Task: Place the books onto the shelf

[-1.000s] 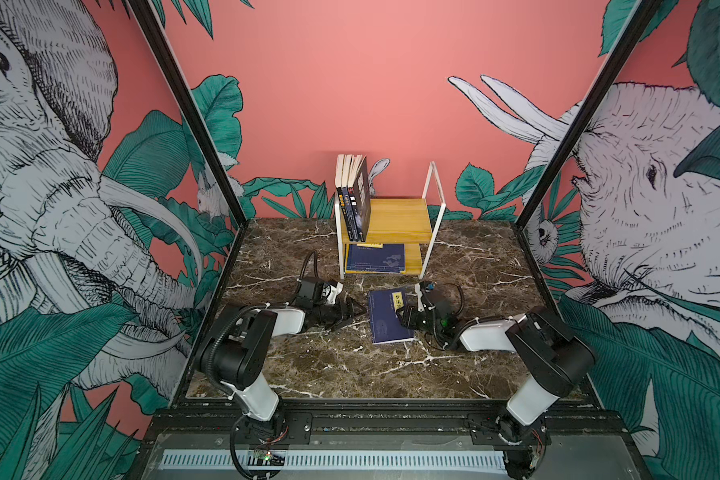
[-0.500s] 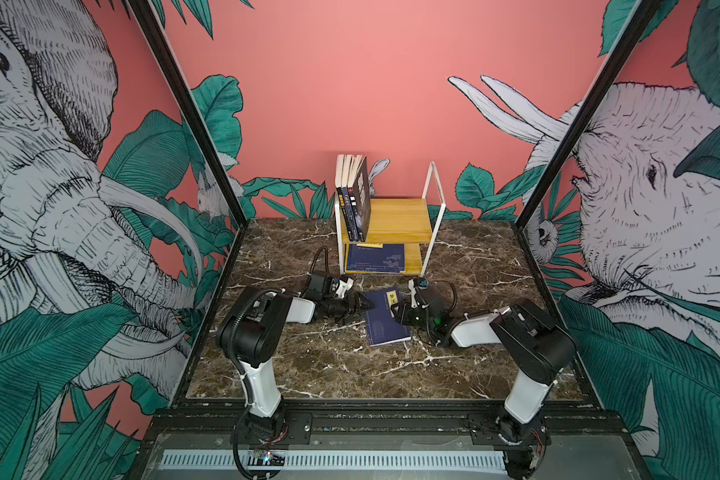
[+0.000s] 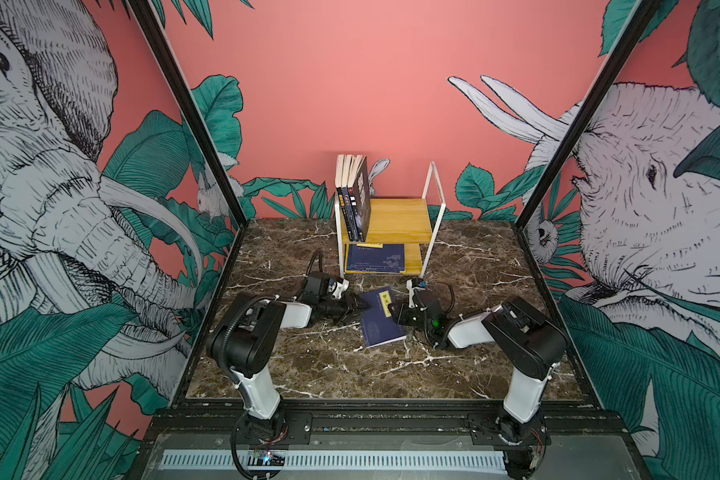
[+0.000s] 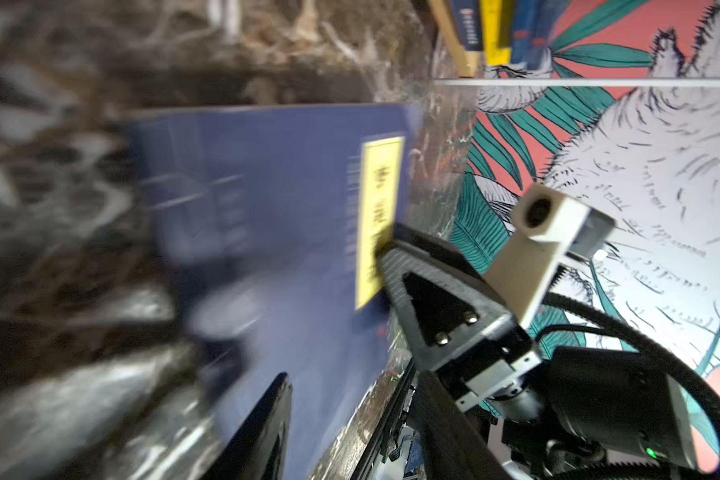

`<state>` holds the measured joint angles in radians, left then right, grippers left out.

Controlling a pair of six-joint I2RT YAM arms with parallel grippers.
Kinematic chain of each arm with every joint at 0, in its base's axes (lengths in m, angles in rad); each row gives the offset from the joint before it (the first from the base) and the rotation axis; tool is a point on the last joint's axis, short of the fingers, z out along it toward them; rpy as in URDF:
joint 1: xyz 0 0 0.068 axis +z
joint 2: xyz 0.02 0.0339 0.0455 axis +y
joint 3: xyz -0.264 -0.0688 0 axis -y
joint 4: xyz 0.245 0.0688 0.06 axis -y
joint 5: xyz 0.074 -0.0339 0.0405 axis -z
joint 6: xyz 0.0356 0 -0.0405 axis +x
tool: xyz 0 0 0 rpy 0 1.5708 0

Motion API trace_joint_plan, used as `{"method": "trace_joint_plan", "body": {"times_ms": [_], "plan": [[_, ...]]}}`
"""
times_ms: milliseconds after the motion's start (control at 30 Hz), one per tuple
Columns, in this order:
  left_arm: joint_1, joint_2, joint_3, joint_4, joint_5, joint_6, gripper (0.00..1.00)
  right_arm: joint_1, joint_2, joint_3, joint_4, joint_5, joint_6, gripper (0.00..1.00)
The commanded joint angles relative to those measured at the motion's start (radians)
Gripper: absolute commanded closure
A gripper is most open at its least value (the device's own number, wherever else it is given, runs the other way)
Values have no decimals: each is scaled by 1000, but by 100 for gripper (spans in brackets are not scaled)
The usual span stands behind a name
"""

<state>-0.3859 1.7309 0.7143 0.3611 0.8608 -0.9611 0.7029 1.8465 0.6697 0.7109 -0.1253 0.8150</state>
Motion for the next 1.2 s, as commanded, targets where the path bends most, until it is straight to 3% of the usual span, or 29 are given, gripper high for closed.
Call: {"method": "trace_joint_plan", "body": {"times_ms": [0,167,300,367,467,600,833,1033,1167], "plan": [[-19,-40,0,63,36,-35,50,38,47,1,-57,-68,36,63],[-20,-48,0,43,40,-26,52,42,61,-7,-46,-65,34,63],[4,-183,27,-336,-67,220,49,41,21,-25,-67,-60,30,63],[25,-279,-5,-434,-153,299,46,38,-17,-25,-111,-55,6,63],[67,-385,-109,-419,-250,274,45,36,-62,5,-213,-62,-15,63],[88,-387,-138,-425,-337,298,47,41,-60,44,-221,-111,10,62],[86,-205,-109,-357,-267,261,46,50,-12,105,-223,-136,38,62],[85,-165,-109,-292,-188,216,46,78,5,153,-227,-182,58,64],[85,-168,-103,-260,-156,185,49,81,-25,153,-233,-193,56,77]]}}
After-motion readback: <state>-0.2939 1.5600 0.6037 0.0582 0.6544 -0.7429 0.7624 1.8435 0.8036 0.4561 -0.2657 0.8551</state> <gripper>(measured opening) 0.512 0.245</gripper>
